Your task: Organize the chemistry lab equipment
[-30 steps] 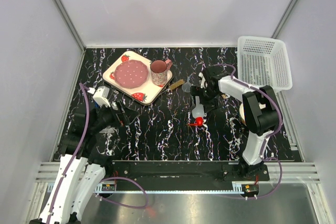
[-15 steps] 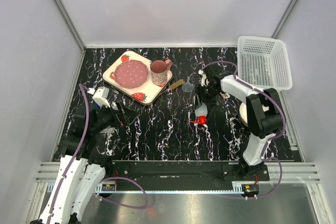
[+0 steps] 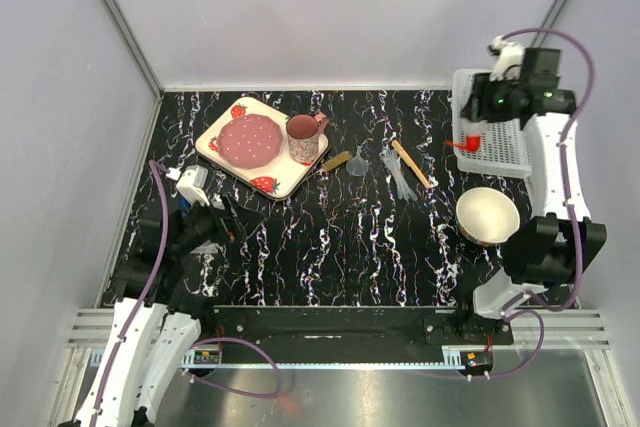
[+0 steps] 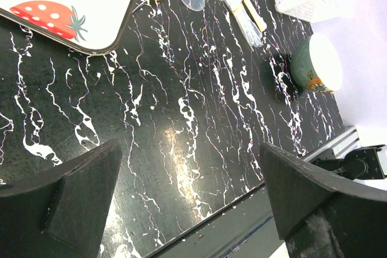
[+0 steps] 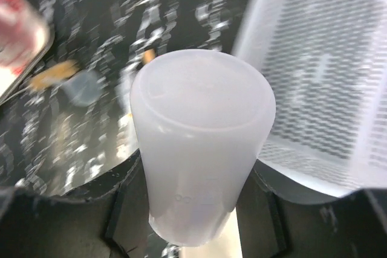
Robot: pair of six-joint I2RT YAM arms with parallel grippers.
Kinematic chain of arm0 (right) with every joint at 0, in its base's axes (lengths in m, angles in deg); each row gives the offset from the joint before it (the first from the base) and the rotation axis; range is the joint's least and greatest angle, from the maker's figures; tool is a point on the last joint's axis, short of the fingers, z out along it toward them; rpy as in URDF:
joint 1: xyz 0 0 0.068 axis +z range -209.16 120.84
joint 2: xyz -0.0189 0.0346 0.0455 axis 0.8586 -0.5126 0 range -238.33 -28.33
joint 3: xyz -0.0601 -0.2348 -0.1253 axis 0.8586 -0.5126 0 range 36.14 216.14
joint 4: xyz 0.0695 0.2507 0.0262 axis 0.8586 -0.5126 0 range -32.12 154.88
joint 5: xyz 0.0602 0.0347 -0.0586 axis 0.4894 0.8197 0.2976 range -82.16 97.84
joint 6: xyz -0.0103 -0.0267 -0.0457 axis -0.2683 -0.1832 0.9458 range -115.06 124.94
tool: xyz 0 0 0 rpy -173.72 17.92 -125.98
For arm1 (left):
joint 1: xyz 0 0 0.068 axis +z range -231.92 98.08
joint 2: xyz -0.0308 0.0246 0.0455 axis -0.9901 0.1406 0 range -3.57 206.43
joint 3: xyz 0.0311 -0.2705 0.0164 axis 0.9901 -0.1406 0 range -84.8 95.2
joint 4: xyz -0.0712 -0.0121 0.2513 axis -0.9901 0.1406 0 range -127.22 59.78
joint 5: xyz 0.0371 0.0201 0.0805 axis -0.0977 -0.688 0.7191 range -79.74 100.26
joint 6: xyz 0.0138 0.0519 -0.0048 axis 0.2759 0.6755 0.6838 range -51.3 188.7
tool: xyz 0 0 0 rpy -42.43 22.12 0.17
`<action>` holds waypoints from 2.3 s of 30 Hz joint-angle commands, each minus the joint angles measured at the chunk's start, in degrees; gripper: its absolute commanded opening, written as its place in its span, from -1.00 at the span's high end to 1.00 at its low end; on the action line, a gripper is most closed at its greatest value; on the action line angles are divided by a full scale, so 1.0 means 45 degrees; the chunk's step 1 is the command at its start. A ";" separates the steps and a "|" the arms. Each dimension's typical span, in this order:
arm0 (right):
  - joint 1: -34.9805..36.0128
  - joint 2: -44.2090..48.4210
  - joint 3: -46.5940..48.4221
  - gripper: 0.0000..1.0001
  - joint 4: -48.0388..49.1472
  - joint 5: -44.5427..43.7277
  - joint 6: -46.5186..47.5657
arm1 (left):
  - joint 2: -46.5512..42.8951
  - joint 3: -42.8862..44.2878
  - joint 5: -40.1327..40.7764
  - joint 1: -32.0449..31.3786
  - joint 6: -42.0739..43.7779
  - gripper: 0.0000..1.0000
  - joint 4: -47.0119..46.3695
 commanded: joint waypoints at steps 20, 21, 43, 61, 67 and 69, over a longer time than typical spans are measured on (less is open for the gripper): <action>-0.2226 -0.3623 0.3512 -0.99 -0.2395 0.3617 0.3463 | 0.0078 -0.0090 -0.0627 0.0054 0.0194 -0.98 -0.0754; -0.2207 -0.3389 0.2774 -0.99 -0.2396 0.5094 0.3680 | 0.0098 -0.0090 -0.0666 0.0073 0.0194 -0.98 -0.0754; 0.4706 -0.6158 0.3409 -0.99 -0.0053 0.1009 0.2825 | 0.0704 -0.0110 -0.0901 0.0054 0.0194 -0.98 -0.0833; 0.5899 -0.7996 0.4661 -0.67 0.0123 0.0441 0.2061 | 0.0704 -0.0129 -0.0940 0.0054 0.0175 -0.98 -0.0871; 0.6075 -0.8152 0.4583 -0.31 0.0104 0.0227 0.2080 | 0.0645 -0.0129 -0.0920 0.0073 0.0175 -0.98 -0.0871; 0.6133 -0.8210 0.4583 -0.18 0.0104 0.0207 0.2158 | 0.0626 -0.0129 -0.0920 0.0054 0.0175 -0.98 -0.0891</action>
